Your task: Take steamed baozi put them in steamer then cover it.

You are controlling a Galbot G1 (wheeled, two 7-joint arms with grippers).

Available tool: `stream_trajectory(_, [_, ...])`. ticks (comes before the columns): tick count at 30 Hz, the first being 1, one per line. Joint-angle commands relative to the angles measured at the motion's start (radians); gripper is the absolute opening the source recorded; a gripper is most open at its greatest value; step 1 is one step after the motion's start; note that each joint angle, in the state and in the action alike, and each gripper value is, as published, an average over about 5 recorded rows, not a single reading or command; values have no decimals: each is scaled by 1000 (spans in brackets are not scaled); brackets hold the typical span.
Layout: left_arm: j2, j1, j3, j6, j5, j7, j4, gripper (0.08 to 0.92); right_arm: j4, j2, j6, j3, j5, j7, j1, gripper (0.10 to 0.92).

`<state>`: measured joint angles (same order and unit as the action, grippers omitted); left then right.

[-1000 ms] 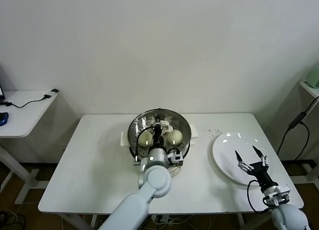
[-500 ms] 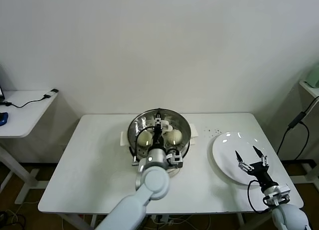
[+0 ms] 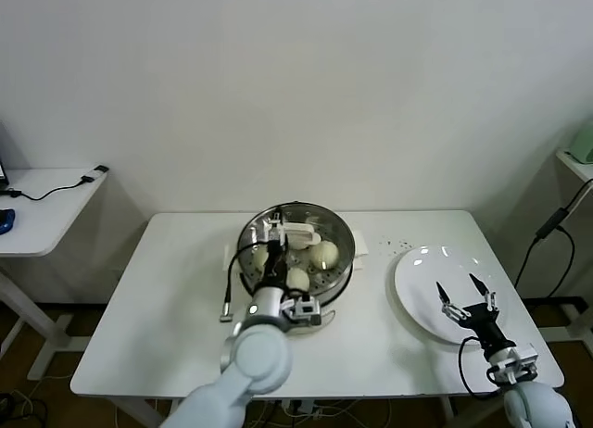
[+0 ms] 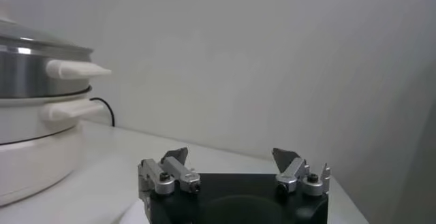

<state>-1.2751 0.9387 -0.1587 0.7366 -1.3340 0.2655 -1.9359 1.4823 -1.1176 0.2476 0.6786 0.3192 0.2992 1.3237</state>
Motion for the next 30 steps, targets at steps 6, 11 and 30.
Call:
stream_trajectory(6, [126,289,343,-322,634,-326,-225,823,88,-25,-42,12,-47,-31,28,823])
stream_trajectory(11, [85,422,549,-573,953,-414,-206,823,120,-56,-54,8,-60,-54,41,823])
stream_trajectory(30, [-109,616,906,-847,1487,-252,79,823,159,-111,-76,6,-61,-69,75,823])
